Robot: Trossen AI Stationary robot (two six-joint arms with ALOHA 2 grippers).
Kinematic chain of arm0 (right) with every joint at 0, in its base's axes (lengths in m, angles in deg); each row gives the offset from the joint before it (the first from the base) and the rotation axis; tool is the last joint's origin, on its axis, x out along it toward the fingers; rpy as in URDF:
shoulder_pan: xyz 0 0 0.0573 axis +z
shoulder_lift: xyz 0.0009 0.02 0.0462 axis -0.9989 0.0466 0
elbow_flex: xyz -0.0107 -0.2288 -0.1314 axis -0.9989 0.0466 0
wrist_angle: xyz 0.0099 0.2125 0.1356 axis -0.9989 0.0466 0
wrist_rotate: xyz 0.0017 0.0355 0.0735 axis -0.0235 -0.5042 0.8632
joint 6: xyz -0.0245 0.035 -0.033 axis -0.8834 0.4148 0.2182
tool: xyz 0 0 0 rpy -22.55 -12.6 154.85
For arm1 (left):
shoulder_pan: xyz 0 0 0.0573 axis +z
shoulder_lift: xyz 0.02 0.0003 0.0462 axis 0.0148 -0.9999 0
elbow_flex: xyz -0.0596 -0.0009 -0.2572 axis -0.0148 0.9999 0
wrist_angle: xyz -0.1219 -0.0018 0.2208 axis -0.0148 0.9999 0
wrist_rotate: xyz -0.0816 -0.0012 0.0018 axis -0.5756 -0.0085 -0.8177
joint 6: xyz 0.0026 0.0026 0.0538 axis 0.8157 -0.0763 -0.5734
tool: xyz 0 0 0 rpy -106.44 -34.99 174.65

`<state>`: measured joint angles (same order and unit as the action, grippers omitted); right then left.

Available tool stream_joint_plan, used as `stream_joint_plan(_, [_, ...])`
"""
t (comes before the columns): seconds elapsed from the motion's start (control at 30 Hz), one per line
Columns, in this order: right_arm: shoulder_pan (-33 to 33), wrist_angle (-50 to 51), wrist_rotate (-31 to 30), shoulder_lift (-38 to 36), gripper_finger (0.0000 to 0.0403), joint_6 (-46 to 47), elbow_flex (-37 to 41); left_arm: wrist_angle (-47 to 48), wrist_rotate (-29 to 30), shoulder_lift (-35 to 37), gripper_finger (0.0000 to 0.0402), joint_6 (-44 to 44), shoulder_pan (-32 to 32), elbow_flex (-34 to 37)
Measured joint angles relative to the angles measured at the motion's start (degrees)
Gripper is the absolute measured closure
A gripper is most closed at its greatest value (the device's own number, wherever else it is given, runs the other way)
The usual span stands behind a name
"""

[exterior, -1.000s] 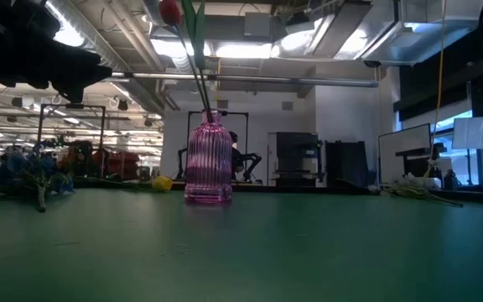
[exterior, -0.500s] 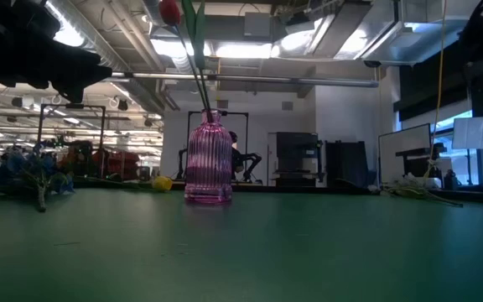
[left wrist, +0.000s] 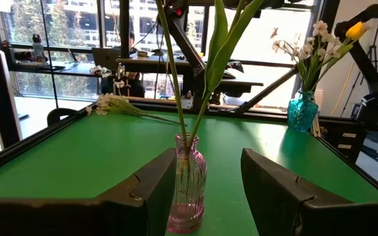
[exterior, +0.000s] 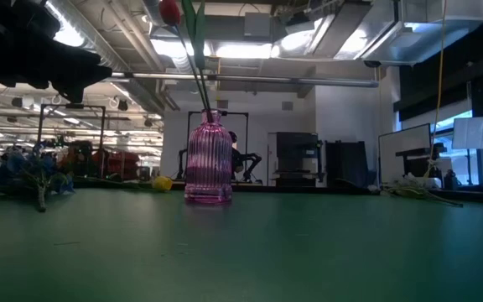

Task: Sort flowers into vase by color
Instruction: Put the white flowers into the blue vase

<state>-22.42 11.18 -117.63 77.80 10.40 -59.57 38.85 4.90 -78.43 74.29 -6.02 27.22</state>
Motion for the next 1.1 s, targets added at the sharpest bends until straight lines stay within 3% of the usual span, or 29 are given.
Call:
stream_joint_plan(0.1, [-12.9,2.1,8.3,3.0,0.0217,3.7,0.0,0.0,0.0,0.0,0.0234,0.0,0.0,0.0])
stream_joint_plan(0.33, [-39.5,7.3,8.4,9.0,0.0217,9.1,0.1,0.0,0.0,0.0,0.0234,0.0,0.0,0.0])
stream_joint_plan(0.63, [-68.3,37.3,6.4,17.3,0.0217,28.9,0.7,0.0,0.0,0.0,0.0234,0.0,0.0,0.0])
stream_joint_plan(0.73, [-75.0,43.6,6.7,20.7,0.0217,35.6,2.8,0.0,0.0,0.0,0.0234,0.0,0.0,0.0])
stream_joint_plan(0.83, [-79.8,43.6,8.1,22.1,0.0217,36.6,6.7,0.0,0.0,0.0,0.0234,0.0,0.0,0.0])
stream_joint_plan(1.0, [-87.2,34.4,14.5,22.2,0.0217,36.5,13.9,0.0,0.0,0.0,0.0234,0.0,0.0,0.0])
stream_joint_plan(1.1, [-90.9,29.5,15.3,22.2,0.0217,36.4,17.1,0.0,0.0,0.0,0.0234,0.0,0.0,0.0])
